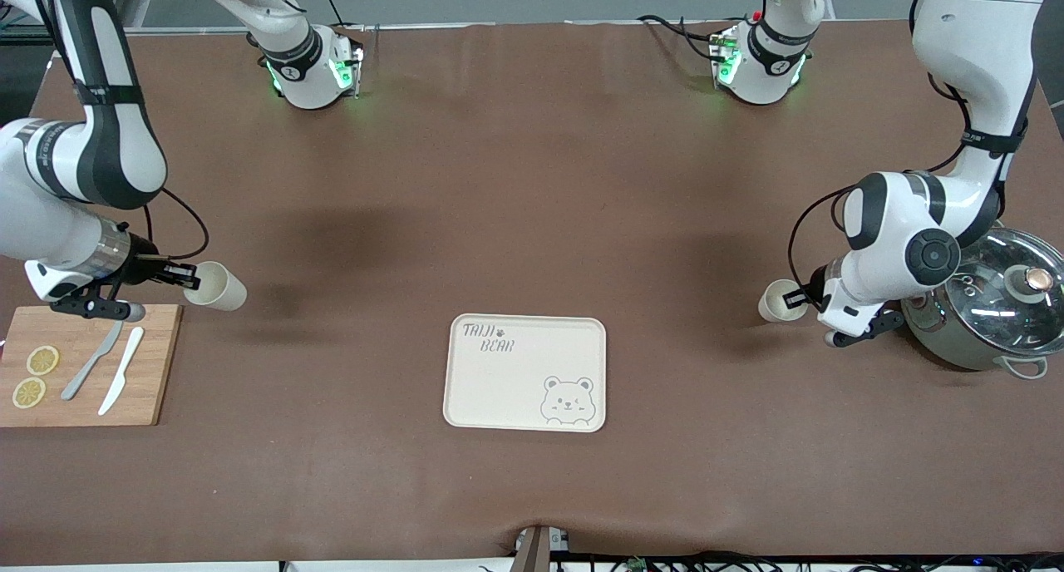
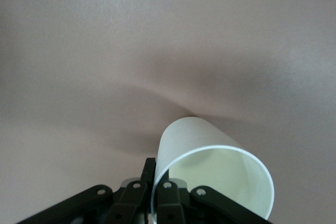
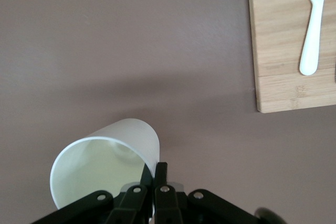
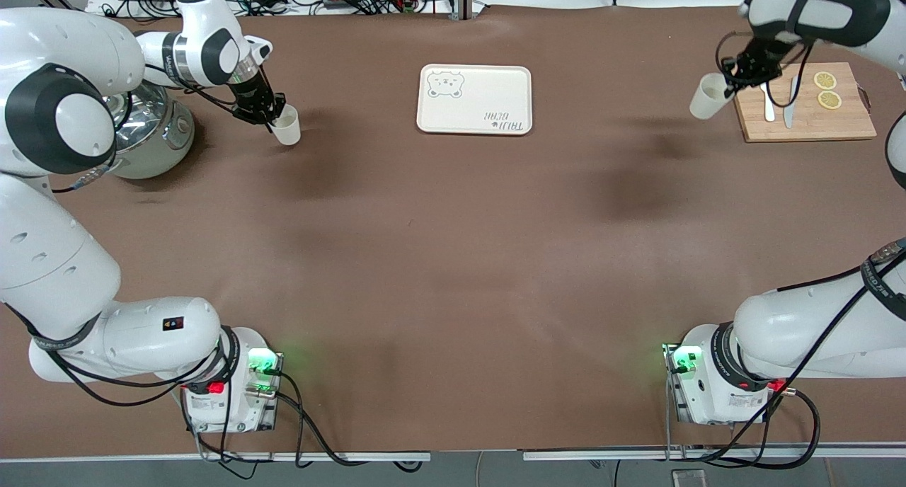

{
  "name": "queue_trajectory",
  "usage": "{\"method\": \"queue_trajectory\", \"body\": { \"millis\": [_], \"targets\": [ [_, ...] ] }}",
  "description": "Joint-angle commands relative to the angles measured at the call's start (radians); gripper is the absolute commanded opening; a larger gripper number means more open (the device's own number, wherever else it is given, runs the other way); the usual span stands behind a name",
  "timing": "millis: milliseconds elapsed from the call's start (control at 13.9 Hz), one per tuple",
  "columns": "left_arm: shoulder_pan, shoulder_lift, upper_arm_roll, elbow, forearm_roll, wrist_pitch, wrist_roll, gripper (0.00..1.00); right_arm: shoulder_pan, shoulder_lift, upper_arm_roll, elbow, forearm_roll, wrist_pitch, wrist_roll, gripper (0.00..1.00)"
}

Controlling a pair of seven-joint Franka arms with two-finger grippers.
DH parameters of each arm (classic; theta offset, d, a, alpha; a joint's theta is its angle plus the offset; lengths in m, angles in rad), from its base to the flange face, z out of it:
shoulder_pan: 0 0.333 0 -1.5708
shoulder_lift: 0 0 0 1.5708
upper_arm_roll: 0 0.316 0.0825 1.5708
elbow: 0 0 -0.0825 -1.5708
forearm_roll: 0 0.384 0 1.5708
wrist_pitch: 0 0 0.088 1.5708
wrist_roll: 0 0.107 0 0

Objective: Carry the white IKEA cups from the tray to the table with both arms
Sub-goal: 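Carry the cup toward the pot while the right gripper carries toward the board, then lower the cups and open the left gripper while the right gripper opens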

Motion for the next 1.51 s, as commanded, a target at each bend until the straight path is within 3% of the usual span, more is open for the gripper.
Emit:
{"method": "queue_trajectory", "body": {
  "millis": [0,216,288,433,505,1082,1154,1226,1298,1442],
  "targets": [
    [-0.004,0.017,-0.006,0.006,0.023,0.054,-0.006,0.0,-0.036,-0.016,0.022,-0.117,-0.007,0.09,-0.061,0.0],
    [-0.013,0.032,-0.006,0.02,0.023,0.086,-0.006,0.0,-0.072,0.022,0.022,-0.118,-0.007,0.093,-0.105,0.0],
    [-0.015,0.032,-0.006,0.02,0.022,0.086,-0.006,0.14,-0.078,0.042,0.022,-0.119,-0.004,0.108,-0.12,0.0],
    [-0.012,0.017,-0.006,0.02,0.022,0.085,-0.004,0.8,-0.084,0.073,0.022,-0.119,-0.002,0.12,-0.124,0.0],
    [-0.01,0.0,-0.006,0.018,0.02,0.082,-0.006,1.0,-0.09,0.079,0.023,-0.119,0.002,0.12,-0.127,0.0],
    [-0.009,-0.124,-0.015,0.057,0.028,0.022,-0.006,1.0,-0.079,0.12,0.025,-0.116,0.03,0.13,-0.127,0.0],
    [-0.007,-0.143,-0.015,0.075,0.028,-0.006,0.007,1.0,-0.078,0.121,0.025,-0.108,0.032,0.127,-0.125,0.15],
    [-0.01,-0.16,-0.015,0.102,0.028,-0.039,0.023,1.0,-0.076,0.119,0.025,-0.105,0.032,0.125,-0.124,0.72],
    [-0.01,-0.169,-0.016,0.142,0.028,-0.084,0.042,1.0,-0.076,0.119,0.026,-0.096,0.032,0.119,-0.119,1.0],
    [-0.01,-0.175,-0.027,0.233,0.028,-0.209,0.074,1.0,-0.076,0.117,0.026,-0.09,0.032,0.116,-0.125,1.0]
  ]
}}
